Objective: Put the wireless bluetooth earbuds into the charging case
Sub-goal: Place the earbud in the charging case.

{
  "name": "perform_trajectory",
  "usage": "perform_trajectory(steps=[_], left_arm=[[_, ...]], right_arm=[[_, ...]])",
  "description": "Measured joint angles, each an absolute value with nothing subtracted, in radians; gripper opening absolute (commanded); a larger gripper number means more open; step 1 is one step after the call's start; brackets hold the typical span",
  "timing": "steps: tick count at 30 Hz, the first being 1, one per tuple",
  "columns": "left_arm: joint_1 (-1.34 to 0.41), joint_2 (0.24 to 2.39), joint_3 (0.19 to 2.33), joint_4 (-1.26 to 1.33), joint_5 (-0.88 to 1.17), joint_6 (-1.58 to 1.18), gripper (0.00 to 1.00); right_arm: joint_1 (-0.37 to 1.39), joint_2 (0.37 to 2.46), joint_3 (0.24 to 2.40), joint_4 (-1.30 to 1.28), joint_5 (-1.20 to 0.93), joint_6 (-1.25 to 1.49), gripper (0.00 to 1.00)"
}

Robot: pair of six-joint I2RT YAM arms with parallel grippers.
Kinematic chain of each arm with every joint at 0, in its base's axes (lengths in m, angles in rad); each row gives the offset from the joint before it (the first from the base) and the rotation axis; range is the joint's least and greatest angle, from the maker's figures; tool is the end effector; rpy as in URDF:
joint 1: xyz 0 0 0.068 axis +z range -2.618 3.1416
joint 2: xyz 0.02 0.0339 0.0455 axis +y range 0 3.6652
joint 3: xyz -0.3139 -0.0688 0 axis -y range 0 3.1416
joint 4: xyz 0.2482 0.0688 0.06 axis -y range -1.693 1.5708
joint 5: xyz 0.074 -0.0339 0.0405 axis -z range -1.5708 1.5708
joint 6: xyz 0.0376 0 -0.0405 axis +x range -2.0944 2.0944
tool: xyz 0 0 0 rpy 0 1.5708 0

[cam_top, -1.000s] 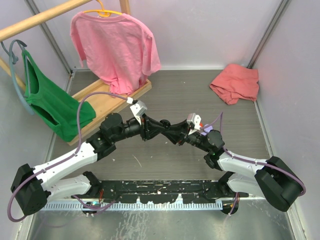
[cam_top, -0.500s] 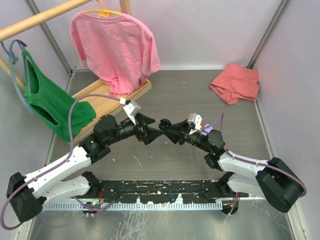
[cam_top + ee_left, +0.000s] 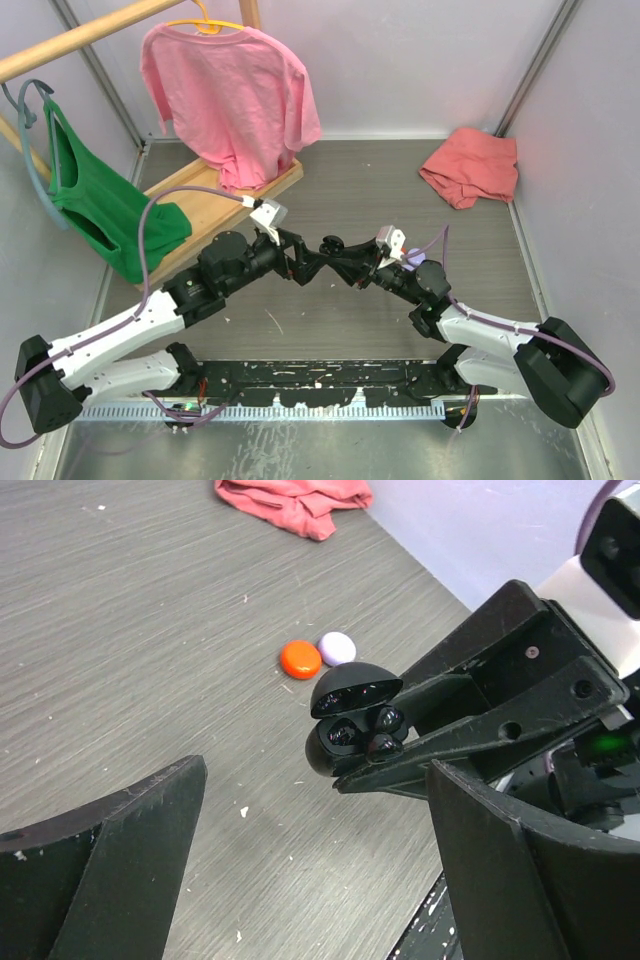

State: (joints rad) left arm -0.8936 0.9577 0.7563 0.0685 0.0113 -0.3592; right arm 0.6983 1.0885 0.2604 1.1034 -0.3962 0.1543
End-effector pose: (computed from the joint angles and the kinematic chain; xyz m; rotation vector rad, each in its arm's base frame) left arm 0.1282 -0.1602 0.3646 0.4827 1.7295 -0.9295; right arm 0.1370 0.1339 0.2789 -0.7009 1.1927 0.9751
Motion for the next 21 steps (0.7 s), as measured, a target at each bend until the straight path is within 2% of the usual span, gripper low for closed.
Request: perform_trajectory(steps=[8,21], left_arm=[[-0.971,1.011,0.789,0.054,-0.129,-0.352,0.95],[-0.980,1.043,0.804,0.024,-0.237,-0.352,0.92]], right_arm=[[0.698,1.082,0.260,1.078,-0.383,0.142,0.03],[0.698,1.051,0.260,1.062,-0.376,0.134,0.03]])
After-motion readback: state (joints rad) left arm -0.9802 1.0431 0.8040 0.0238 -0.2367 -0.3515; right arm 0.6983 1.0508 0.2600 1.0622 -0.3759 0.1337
